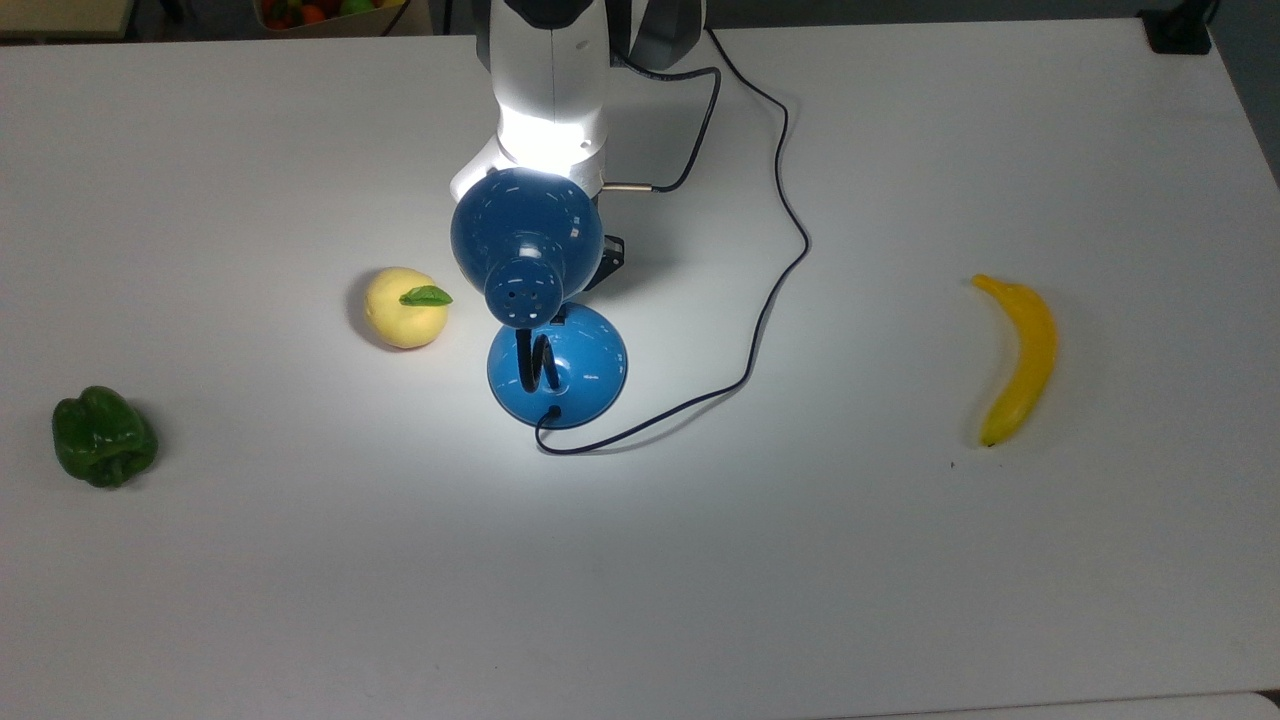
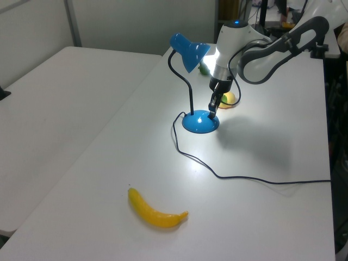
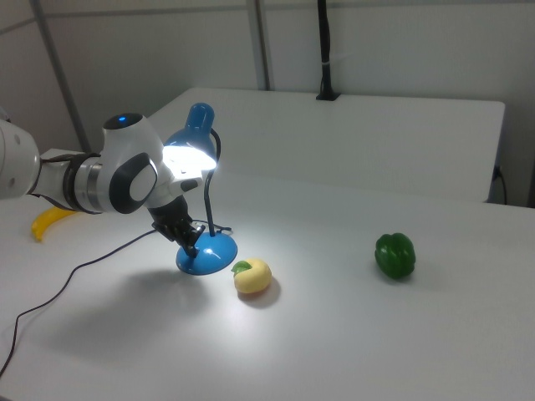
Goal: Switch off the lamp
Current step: 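Press the gripper down on the lamp base switch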
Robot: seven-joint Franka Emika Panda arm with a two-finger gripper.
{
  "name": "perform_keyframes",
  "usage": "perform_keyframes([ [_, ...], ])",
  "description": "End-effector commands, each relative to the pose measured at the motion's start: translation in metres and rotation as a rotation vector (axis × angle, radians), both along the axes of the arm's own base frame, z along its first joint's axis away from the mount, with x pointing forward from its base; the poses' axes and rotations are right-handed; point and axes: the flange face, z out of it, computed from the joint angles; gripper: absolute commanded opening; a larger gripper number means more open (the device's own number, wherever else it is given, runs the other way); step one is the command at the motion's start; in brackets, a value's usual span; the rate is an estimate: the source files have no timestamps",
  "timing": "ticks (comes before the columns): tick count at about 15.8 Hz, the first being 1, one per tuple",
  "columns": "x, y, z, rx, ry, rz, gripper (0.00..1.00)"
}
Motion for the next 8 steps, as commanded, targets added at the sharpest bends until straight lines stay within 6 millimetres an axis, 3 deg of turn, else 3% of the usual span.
perform_keyframes([
  [1,0.0002,0.0054,-0.0019,0.008,-0.011,-0.013,0.0],
  [8,-0.0018,0.0041,-0.0063,0.006,0.002,-0.02,0.0],
])
